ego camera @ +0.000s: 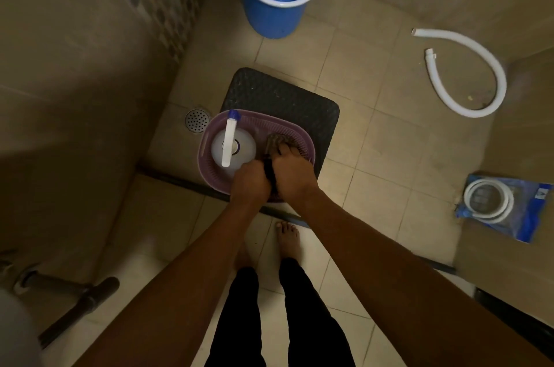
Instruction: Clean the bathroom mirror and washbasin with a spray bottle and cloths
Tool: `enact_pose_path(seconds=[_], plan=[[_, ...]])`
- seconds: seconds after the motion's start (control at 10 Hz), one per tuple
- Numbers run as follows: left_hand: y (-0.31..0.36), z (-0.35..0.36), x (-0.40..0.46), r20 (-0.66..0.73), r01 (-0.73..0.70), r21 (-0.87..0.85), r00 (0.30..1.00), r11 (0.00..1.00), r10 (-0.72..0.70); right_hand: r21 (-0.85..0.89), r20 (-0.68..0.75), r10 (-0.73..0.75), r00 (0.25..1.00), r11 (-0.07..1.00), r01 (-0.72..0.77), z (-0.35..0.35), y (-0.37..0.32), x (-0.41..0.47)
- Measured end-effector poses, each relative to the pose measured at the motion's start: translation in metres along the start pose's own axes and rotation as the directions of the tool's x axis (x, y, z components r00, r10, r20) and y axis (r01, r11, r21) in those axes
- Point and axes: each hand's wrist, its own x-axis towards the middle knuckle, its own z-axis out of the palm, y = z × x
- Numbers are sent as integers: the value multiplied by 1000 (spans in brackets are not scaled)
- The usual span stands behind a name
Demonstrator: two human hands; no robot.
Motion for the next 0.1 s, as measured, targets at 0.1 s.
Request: enact_pose_path(seconds=[0.1], plan=[[1, -4, -15, -23, -65, -17, 998, 998, 65, 73, 10, -27, 1000, 997, 26, -10, 0, -11]])
